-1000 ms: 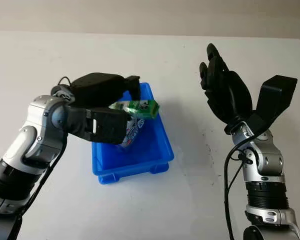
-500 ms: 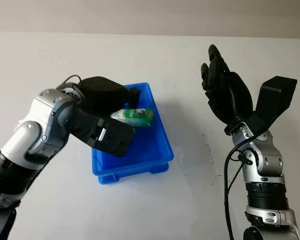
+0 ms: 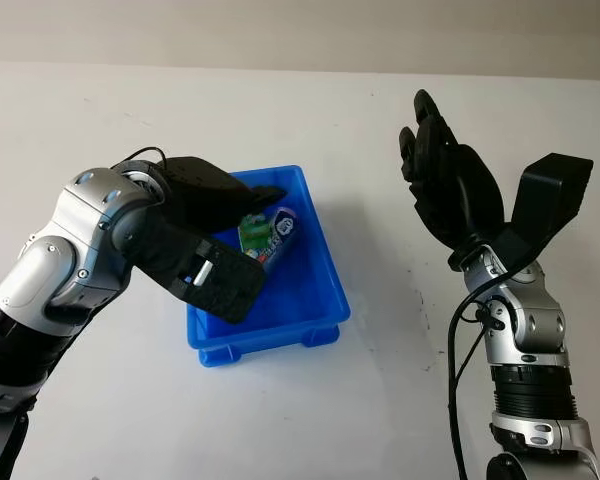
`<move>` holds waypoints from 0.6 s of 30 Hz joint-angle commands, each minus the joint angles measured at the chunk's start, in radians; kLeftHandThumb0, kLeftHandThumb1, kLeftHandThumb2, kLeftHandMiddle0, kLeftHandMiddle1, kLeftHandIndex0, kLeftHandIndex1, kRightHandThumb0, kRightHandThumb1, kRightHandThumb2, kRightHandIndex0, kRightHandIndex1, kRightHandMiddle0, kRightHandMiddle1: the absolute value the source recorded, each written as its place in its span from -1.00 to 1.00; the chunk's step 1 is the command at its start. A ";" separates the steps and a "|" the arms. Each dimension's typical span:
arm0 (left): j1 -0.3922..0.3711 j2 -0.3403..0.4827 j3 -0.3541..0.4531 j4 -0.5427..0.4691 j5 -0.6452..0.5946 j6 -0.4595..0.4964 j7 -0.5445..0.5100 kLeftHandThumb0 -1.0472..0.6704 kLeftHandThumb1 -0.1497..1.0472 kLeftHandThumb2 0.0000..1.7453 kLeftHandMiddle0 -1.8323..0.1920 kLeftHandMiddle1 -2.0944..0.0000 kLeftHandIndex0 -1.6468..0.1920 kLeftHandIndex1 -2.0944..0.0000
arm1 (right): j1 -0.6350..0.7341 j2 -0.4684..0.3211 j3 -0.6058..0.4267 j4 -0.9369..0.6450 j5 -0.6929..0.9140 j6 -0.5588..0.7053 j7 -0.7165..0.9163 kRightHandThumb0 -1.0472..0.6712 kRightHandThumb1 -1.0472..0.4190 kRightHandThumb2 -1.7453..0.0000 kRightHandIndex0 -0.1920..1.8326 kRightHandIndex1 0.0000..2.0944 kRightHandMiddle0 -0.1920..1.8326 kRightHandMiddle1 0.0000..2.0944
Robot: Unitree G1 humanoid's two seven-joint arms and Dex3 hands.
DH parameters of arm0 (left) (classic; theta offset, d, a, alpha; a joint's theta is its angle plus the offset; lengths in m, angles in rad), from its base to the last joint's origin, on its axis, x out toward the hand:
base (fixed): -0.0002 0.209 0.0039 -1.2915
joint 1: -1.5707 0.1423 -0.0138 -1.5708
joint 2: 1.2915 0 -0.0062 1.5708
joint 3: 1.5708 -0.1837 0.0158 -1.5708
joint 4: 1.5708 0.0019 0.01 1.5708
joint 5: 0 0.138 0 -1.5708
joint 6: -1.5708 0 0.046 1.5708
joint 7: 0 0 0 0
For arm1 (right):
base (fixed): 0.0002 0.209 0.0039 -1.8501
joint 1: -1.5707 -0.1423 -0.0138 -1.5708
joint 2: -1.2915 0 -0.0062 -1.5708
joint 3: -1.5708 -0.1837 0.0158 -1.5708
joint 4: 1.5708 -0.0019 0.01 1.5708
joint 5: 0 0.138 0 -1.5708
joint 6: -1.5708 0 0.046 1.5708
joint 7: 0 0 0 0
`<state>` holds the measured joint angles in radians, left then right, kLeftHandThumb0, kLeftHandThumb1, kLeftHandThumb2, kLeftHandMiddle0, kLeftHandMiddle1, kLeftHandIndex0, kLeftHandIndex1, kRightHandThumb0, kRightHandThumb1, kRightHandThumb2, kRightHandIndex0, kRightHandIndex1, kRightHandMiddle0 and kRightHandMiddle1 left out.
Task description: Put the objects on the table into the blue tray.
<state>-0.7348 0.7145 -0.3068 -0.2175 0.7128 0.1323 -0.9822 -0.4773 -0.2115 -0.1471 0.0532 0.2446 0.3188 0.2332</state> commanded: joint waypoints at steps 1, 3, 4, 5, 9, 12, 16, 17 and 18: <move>-0.024 -0.010 0.065 -0.020 -0.034 0.022 0.036 -0.79 0.84 -0.95 1.00 1.00 1.00 1.00 | 0.005 0.002 -0.003 0.002 0.003 -0.014 0.004 -0.64 -1.00 0.16 -1.00 -1.00 -1.00 -1.00; -0.019 -0.020 0.114 -0.027 -0.088 0.030 0.075 -0.78 0.84 -0.95 1.00 1.00 1.00 1.00 | 0.006 0.004 -0.003 0.001 0.005 -0.013 0.003 -0.64 -1.00 0.15 -1.00 -1.00 -1.00 -1.00; -0.021 -0.029 0.151 -0.026 -0.136 0.059 0.079 -0.78 0.85 -0.94 1.00 1.00 1.00 1.00 | 0.006 0.006 -0.004 -0.001 0.007 -0.013 0.001 -0.64 -1.00 0.15 -1.00 -1.00 -1.00 -1.00; -0.023 -0.034 0.175 -0.024 -0.172 0.081 0.080 -0.79 0.87 -0.93 1.00 1.00 1.00 1.00 | 0.007 0.009 -0.004 -0.003 0.009 -0.012 0.000 -0.64 -1.00 0.15 -1.00 -1.00 -1.00 -1.00; -0.012 -0.039 0.289 -0.003 -0.357 0.131 0.101 -0.83 0.98 -0.86 1.00 1.00 1.00 1.00 | 0.008 0.010 0.000 -0.005 0.003 -0.013 -0.005 -0.63 -1.00 0.15 -1.00 -1.00 -1.00 -1.00; 0.025 -0.035 0.375 0.007 -0.475 0.160 0.134 -0.90 1.00 -0.50 1.00 1.00 0.98 0.99 | 0.007 0.009 0.003 -0.004 -0.003 -0.012 -0.009 -0.62 -1.00 0.14 -1.00 -1.00 -1.00 -1.00; 0.080 -0.041 0.467 0.047 -0.612 0.127 0.191 -0.92 1.00 -0.20 0.94 0.95 0.92 0.95 | 0.005 0.011 0.006 -0.003 -0.002 -0.016 -0.011 -0.62 -1.00 0.13 -1.00 -1.00 -1.00 -1.00; 0.099 -0.055 0.494 0.050 -0.651 0.136 0.213 -0.90 1.00 -0.19 0.93 0.95 0.92 0.95 | 0.005 0.012 0.006 -0.004 -0.002 -0.015 -0.012 -0.63 -1.00 0.13 -1.00 -1.00 -1.00 -1.00; 0.116 -0.079 0.524 0.053 -0.702 0.149 0.235 -0.89 1.00 -0.20 0.93 0.95 0.92 0.95 | 0.006 0.014 0.007 -0.005 0.000 -0.016 -0.011 -0.62 -1.00 0.13 -1.00 -1.00 -1.00 -1.00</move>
<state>-0.6406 0.6613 0.1755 -0.1680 0.0511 0.2728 -0.7687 -0.4768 -0.2042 -0.1421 0.0539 0.2435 0.3155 0.2227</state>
